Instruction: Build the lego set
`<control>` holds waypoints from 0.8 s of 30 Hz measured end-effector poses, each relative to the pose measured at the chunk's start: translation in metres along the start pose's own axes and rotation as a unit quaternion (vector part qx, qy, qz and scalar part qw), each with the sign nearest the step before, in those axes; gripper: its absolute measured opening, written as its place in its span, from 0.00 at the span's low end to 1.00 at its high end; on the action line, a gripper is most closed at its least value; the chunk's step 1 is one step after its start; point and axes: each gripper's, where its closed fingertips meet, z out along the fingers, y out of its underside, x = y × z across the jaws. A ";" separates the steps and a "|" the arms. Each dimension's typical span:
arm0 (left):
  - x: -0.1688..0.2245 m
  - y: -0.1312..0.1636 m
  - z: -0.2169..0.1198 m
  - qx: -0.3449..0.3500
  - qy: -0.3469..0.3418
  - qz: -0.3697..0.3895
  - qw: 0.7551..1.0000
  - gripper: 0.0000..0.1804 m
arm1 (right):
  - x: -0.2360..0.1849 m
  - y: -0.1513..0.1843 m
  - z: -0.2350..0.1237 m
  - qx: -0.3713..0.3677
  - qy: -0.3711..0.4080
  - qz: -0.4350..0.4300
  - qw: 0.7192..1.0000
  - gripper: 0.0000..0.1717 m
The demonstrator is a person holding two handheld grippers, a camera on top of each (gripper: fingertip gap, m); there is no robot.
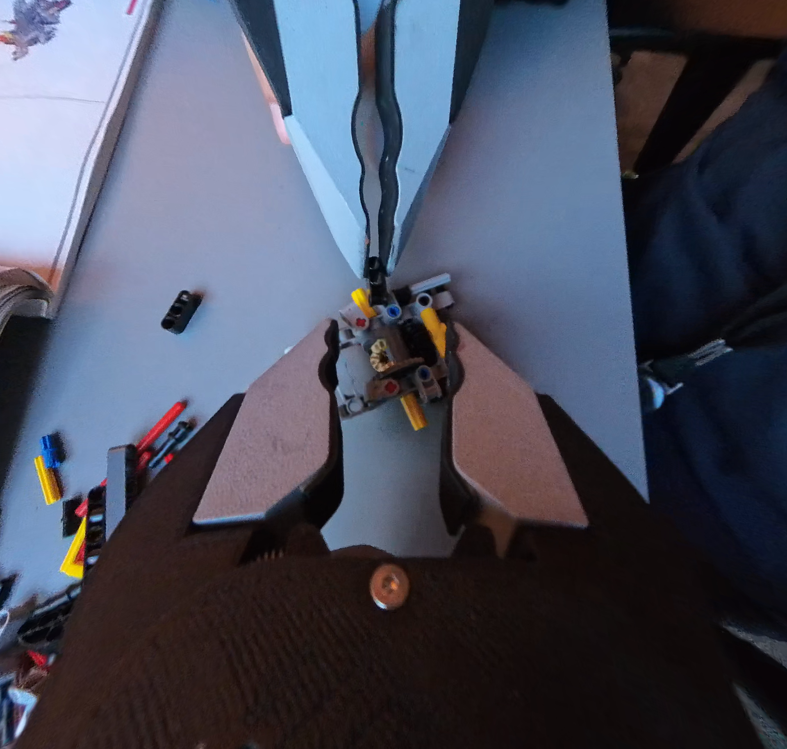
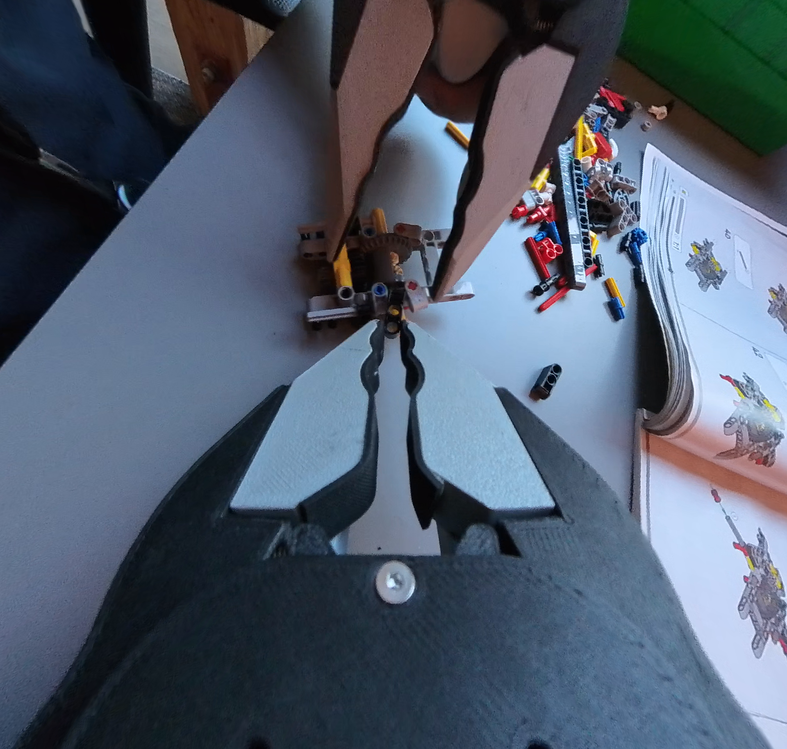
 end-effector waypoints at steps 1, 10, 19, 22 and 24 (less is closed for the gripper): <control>0.001 -0.002 0.002 0.003 0.003 0.010 1.000 0.26 | -0.002 0.000 0.000 -0.002 -0.003 -0.006 1.000 0.02; 0.003 -0.002 0.002 -0.002 0.123 0.058 0.991 0.26 | 0.000 0.004 -0.005 -0.011 0.019 -0.033 0.999 0.02; -0.008 -0.008 -0.004 0.005 0.123 0.077 0.989 0.22 | 0.006 0.011 -0.005 -0.015 0.027 -0.018 0.999 0.03; -0.004 -0.014 -0.006 0.030 0.134 0.072 0.988 0.11 | 0.005 0.011 -0.004 -0.004 0.016 -0.002 1.000 0.02; -0.003 -0.015 -0.005 0.030 0.125 0.081 0.988 0.06 | 0.004 0.009 -0.004 0.003 0.009 0.007 1.000 0.02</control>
